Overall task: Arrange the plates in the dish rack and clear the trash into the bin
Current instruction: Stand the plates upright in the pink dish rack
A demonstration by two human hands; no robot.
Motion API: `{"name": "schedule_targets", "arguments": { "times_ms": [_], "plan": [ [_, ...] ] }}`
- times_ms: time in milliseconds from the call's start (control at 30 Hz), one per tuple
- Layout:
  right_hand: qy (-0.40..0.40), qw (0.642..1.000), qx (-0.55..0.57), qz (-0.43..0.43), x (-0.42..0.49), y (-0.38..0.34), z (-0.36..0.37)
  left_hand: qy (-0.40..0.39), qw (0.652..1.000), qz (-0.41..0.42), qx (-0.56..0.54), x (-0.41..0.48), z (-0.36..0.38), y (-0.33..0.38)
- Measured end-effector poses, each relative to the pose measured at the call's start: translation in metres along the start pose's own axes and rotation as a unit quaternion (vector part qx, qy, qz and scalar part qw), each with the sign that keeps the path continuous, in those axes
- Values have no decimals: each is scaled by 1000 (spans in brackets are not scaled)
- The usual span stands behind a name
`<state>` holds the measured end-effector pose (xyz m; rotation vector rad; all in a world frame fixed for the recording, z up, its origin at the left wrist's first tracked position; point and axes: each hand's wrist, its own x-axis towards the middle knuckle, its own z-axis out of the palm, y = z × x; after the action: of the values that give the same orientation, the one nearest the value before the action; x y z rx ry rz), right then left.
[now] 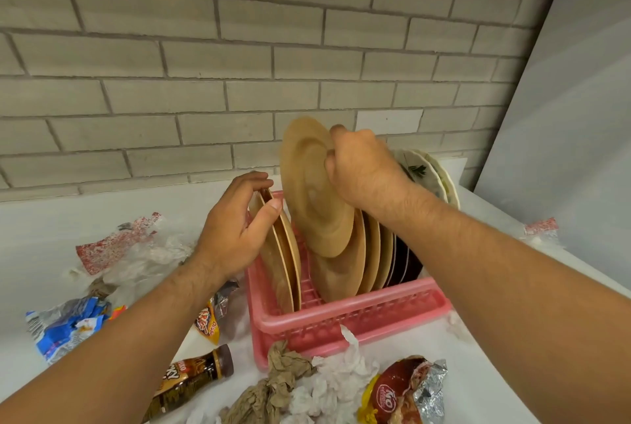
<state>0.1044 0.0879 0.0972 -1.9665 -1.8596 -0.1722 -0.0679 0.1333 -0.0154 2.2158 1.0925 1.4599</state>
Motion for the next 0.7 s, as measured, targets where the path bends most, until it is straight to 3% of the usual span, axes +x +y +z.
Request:
{"name": "schedule_targets", "arguments": {
  "times_ms": [167, 333, 700],
  "plan": [
    [-57, 997, -46, -5, -25, -1, 32, -11, 1000, 0, 7, 3, 1, -1],
    [-100, 995, -14, 6, -41, 6, 48, -16, 1000, -7, 15, 3, 1, 0],
    [-86, 992, -93, -4, -45, 25, 39, -36, 998, -46, 15, 6, 5, 9]
  ]
}}
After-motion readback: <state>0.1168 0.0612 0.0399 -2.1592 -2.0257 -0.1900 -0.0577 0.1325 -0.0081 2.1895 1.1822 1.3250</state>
